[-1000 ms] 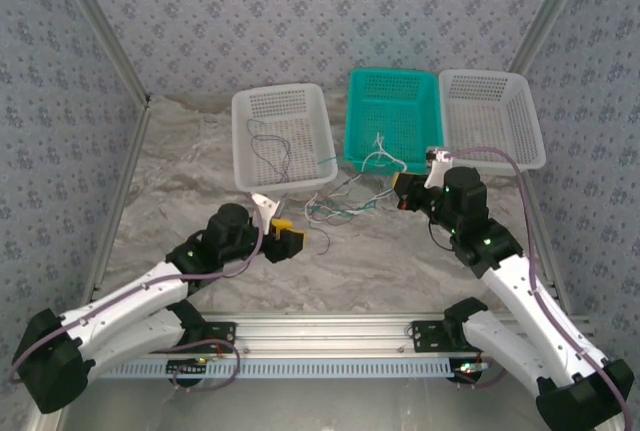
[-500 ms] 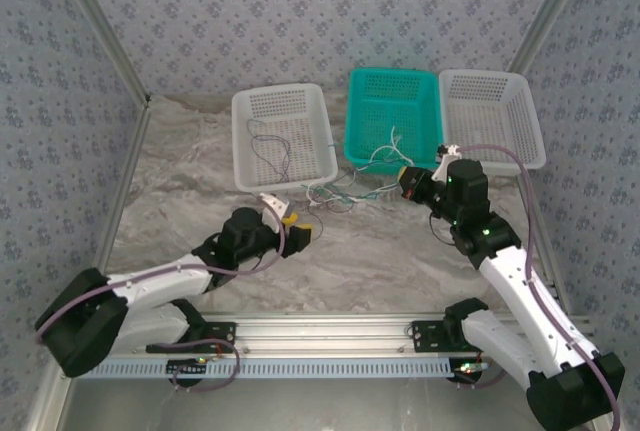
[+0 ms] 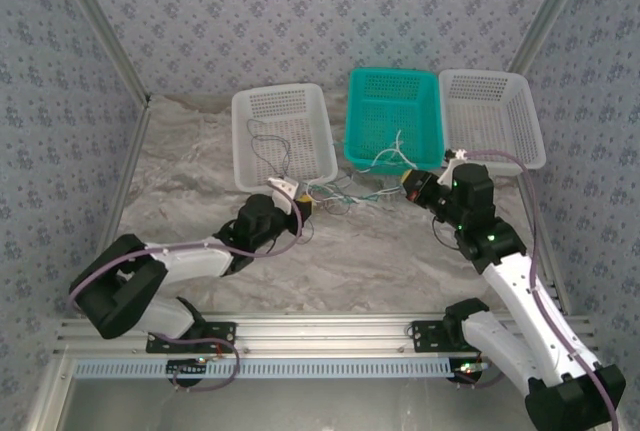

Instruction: Untangle the cables

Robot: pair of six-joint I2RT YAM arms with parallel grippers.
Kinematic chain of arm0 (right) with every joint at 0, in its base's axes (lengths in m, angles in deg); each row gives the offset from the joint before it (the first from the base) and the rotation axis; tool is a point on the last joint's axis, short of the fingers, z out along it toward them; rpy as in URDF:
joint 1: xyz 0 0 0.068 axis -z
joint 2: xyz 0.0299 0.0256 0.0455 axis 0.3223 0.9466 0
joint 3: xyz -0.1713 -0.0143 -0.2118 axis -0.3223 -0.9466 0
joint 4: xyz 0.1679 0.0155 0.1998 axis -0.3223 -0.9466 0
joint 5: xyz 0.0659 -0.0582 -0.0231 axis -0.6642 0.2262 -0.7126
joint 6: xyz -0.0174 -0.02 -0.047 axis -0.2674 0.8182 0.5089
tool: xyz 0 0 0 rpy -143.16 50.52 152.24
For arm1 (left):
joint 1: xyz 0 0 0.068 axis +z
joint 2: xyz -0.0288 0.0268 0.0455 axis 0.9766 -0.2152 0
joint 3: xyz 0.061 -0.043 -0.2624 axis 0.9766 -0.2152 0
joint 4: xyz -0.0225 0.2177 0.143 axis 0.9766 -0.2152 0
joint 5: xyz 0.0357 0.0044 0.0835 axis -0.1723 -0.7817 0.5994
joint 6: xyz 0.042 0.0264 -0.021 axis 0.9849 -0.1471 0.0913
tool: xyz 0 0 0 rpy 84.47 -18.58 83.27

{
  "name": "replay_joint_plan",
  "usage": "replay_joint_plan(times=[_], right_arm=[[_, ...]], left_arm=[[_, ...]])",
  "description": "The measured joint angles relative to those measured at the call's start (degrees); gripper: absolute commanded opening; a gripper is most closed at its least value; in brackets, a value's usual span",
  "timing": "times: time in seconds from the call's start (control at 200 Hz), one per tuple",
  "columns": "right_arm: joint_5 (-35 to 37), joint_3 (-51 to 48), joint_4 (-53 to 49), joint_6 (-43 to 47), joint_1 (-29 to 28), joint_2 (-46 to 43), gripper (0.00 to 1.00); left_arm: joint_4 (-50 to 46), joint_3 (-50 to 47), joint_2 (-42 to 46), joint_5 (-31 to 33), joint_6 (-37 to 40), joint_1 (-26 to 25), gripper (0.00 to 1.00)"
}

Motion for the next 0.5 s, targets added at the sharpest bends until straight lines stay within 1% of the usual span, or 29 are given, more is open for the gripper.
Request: replay_joint_plan(times=[0.055, 0.13, 0.25, 0.355, 0.465, 0.5], right_arm=[[1.51, -0.02, -1.7, -0.04, 0.9, -0.72, 0.0], [2.84, -0.92, -3.98, -0.33, 2.14, -1.95, 0.0], [0.11, -5.84, -5.62, -1.57, 3.39, -5.7, 0.0], [-2.12, -11.96, -5.49, -2.6, 4.94, -9.73, 0.0], [-4.48, -17.11, -3.76, -2.6, 5.11, -11.5, 0.0], [-4.74, -18.53, -3.28, -2.6, 5.11, -11.45, 0.04]], left_arm=[[-1.22, -0.07, 3.13, 0.66, 0.0, 0.09, 0.0], [-3.74, -0.22, 9.7, 1.64, -0.02, 0.26, 0.0], [-10.95, 0.02, 20.68, 1.18, -0.87, 1.51, 0.0], [-20.09, 0.04, 28.48, -0.68, -2.56, 6.4, 0.0], [-28.48, 0.09, 32.63, -4.2, -3.98, 10.12, 0.0], [-30.88, 0.26, 33.53, -5.14, -4.42, 10.95, 0.0]])
